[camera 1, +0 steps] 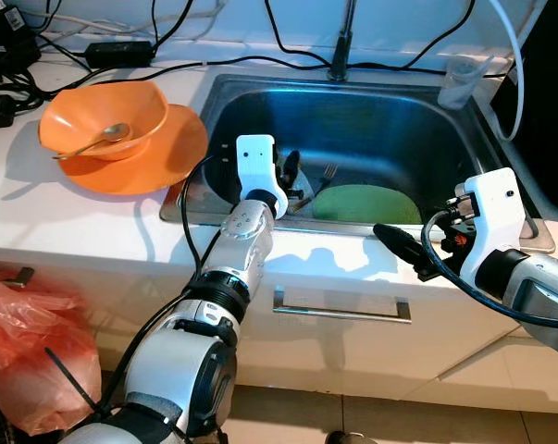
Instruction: Kitchen organization
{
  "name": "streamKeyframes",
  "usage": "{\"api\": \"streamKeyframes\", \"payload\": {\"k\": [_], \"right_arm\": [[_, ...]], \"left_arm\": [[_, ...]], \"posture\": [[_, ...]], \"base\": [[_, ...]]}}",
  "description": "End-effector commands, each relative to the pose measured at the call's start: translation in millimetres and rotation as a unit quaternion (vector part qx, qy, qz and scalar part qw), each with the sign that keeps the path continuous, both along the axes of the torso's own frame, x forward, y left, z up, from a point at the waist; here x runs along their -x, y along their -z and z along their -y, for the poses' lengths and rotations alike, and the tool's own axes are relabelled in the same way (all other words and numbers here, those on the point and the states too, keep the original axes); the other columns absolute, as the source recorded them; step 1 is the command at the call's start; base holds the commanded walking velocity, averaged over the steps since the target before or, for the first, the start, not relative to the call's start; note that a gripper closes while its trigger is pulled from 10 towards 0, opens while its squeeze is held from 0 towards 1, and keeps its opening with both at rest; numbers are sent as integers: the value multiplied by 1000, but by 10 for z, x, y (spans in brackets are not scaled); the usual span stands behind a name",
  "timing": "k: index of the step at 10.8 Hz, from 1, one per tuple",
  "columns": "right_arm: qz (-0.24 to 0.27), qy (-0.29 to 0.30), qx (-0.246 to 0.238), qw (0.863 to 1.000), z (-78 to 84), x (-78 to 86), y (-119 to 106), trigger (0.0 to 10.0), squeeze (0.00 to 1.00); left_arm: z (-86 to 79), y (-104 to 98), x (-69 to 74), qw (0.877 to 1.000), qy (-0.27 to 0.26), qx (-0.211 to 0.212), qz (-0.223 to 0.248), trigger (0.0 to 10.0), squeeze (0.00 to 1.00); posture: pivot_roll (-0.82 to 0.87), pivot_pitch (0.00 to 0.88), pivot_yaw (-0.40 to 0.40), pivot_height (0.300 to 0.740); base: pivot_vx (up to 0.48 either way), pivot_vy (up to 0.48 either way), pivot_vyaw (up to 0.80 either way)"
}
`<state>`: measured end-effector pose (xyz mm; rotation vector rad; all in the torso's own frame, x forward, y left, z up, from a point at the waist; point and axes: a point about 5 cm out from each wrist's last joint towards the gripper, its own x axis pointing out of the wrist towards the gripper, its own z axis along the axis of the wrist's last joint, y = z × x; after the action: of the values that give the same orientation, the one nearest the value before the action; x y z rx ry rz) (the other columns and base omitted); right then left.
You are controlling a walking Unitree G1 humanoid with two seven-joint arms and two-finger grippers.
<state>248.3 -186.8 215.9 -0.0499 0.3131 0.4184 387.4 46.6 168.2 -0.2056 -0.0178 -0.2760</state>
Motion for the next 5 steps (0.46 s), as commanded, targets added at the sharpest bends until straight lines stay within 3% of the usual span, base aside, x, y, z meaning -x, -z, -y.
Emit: {"api": "streamKeyframes", "payload": {"k": [1, 5], "right_arm": [[7, -6, 3, 1000, -19, 18, -44, 10000, 0], [6, -10, 3, 1000, -25, 5, -37, 10000, 0]], "left_arm": [[23, 133, 30, 999, 5, 2, -31, 10000, 1000], [-18, 128, 19, 1000, -1, 9, -27, 10000, 1000]], "posture": [[-240, 125, 5, 740], [-234, 123, 2, 740]], "base": [[0, 0, 0], [0, 0, 0]]}}
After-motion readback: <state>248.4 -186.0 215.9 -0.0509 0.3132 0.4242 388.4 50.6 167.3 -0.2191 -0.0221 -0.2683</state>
